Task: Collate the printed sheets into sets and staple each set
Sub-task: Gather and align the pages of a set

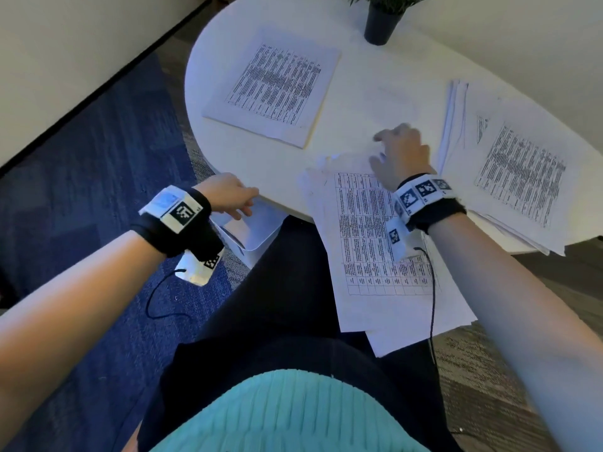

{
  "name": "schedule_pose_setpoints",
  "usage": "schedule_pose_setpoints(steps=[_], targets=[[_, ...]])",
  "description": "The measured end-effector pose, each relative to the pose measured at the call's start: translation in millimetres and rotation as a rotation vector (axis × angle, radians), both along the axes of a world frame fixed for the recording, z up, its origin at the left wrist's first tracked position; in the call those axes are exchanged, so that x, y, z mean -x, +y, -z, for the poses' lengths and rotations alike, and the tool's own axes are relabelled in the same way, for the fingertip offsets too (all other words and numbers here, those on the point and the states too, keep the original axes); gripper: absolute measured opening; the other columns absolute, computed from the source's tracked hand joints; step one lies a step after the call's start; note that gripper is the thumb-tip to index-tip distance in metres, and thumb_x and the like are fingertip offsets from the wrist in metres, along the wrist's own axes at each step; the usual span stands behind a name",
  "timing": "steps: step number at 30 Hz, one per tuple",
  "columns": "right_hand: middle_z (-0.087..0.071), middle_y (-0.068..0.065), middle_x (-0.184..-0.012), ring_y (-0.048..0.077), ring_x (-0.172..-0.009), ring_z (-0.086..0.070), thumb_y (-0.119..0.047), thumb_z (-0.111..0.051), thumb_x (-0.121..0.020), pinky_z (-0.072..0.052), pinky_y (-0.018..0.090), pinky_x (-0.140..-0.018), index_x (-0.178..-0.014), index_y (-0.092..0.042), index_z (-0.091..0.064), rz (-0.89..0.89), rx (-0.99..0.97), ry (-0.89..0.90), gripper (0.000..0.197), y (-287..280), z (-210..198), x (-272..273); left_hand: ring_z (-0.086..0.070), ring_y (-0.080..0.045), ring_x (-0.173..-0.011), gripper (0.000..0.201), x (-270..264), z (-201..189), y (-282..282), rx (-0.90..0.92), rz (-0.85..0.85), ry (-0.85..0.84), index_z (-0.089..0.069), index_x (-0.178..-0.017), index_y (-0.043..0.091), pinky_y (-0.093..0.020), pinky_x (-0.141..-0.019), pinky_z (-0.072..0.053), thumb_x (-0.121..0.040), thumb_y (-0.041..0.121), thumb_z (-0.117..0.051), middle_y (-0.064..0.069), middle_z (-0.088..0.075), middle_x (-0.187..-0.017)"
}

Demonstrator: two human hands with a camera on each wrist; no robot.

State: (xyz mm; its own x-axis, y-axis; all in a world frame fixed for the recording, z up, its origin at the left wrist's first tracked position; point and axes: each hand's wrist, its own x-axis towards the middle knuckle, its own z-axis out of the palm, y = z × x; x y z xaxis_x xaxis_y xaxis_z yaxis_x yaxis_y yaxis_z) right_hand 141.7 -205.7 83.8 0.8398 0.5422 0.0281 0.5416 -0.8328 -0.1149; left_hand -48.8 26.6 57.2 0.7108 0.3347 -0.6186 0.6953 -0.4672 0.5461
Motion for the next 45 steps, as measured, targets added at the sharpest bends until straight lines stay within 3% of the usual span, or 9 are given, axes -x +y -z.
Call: schedule_pose_setpoints(steps=[3, 5, 8, 12, 17, 21, 37, 42, 45], targets=[[-0.041, 0.018, -0.131, 0.036, -0.124, -0.035, -0.027, -0.06, -0.088, -0.035, 0.051, -0.096, -0.125, -0.006, -0.051, 0.202, 0.108, -0.093, 0.044, -21.2, -1.0, -24.0, -0.068, -0.023, -0.08, 0.037, -10.3, -9.0, -17.0, -0.25, 0.166, -0.187, -0.07, -0.084, 0.011, -0.036, -0.086, -0.051, -0.094, 0.038, -0.047, -0.007, -0.074, -0.09], [-0.04, 0.022, -0.131, 0.039, -0.122, -0.038, -0.031, -0.059, -0.089, -0.037, 0.052, -0.095, -0.124, -0.002, -0.047, 0.281, 0.172, 0.005, 0.047, -31.0, 2.4, -34.1, -0.062, -0.025, -0.101, 0.031, -20.8, -8.3, -34.6, -0.278, 0.239, -0.276, -0.068, -0.105, 0.013, -0.037, -0.093, -0.046, -0.094, 0.036, -0.05, -0.008, -0.068, -0.11], [-0.05, 0.025, -0.119, 0.035, -0.091, -0.052, -0.027, -0.054, -0.093, -0.047, 0.042, -0.075, -0.117, 0.001, -0.048, 0.257, 0.117, 0.162, 0.038, -33.8, 5.2, -38.1, -0.041, -0.026, -0.129, 0.048, -36.7, 1.8, -60.1, -0.307, 0.401, -0.317, -0.048, -0.137, 0.024, -0.041, -0.108, -0.034, -0.093, 0.043, -0.051, -0.004, -0.044, -0.141], [-0.048, 0.022, -0.118, 0.036, -0.086, -0.056, -0.024, -0.05, -0.094, -0.047, 0.038, -0.067, -0.118, 0.0, -0.042, 0.247, -0.007, 0.223, 0.035, -28.5, 4.2, -20.8, -0.021, -0.024, -0.141, 0.072, -47.2, 12.0, -72.9, -0.49, 0.548, -0.214, -0.028, -0.147, 0.032, -0.045, -0.11, -0.024, -0.086, 0.064, -0.048, 0.005, -0.02, -0.156], [-0.052, 0.011, -0.102, 0.029, -0.075, -0.058, -0.033, -0.053, -0.091, -0.045, 0.032, -0.057, -0.114, -0.007, -0.04, 0.034, 0.013, 0.343, 0.037, -15.6, 3.9, 21.9, -0.023, -0.027, -0.138, 0.083, -50.3, 17.2, -75.3, -0.518, 0.528, -0.26, -0.031, -0.146, 0.028, -0.043, -0.108, -0.031, -0.078, 0.067, -0.058, 0.002, -0.024, -0.155], [-0.047, 0.013, -0.114, 0.032, -0.083, -0.057, -0.038, -0.046, -0.095, -0.04, 0.033, -0.062, -0.123, -0.009, -0.041, -0.134, 0.195, 0.243, 0.041, -4.5, 18.2, 40.2, -0.025, -0.025, -0.137, 0.084, -52.1, 21.5, -74.6, -0.447, 0.467, -0.281, -0.038, -0.144, 0.026, -0.042, -0.111, -0.03, -0.075, 0.066, -0.063, -0.001, -0.029, -0.152], [-0.059, 0.016, -0.11, 0.029, -0.082, -0.053, -0.034, -0.049, -0.096, -0.039, 0.035, -0.064, -0.117, -0.004, -0.041, -0.005, 0.205, 0.296, 0.038, 18.9, 23.4, 43.9, -0.029, -0.022, -0.139, 0.079, -51.1, 14.3, -76.3, -0.392, 0.425, -0.31, -0.044, -0.142, 0.019, -0.035, -0.113, -0.026, -0.076, 0.054, -0.071, -0.004, -0.032, -0.152], [-0.061, 0.015, -0.108, 0.03, -0.084, -0.056, -0.036, -0.048, -0.096, -0.037, 0.035, -0.065, -0.12, -0.007, -0.04, -0.054, 0.252, 0.238, 0.038, 16.0, 21.0, 41.2, -0.039, -0.025, -0.119, 0.063, -46.2, 10.8, -76.3, -0.526, 0.458, -0.316, -0.059, -0.128, 0.035, -0.038, -0.094, -0.042, -0.072, 0.065, -0.066, 0.0, -0.045, -0.13], [-0.062, 0.013, -0.11, 0.033, -0.094, -0.06, -0.034, -0.049, -0.095, -0.037, 0.036, -0.066, -0.12, -0.009, -0.04, -0.126, 0.26, 0.184, 0.036, 17.1, 21.5, 36.7, -0.038, -0.025, -0.113, 0.063, -46.6, 10.3, -76.9, -0.472, 0.45, -0.29, -0.061, -0.127, 0.032, -0.04, -0.096, -0.042, -0.073, 0.063, -0.067, 0.0, -0.045, -0.125]])
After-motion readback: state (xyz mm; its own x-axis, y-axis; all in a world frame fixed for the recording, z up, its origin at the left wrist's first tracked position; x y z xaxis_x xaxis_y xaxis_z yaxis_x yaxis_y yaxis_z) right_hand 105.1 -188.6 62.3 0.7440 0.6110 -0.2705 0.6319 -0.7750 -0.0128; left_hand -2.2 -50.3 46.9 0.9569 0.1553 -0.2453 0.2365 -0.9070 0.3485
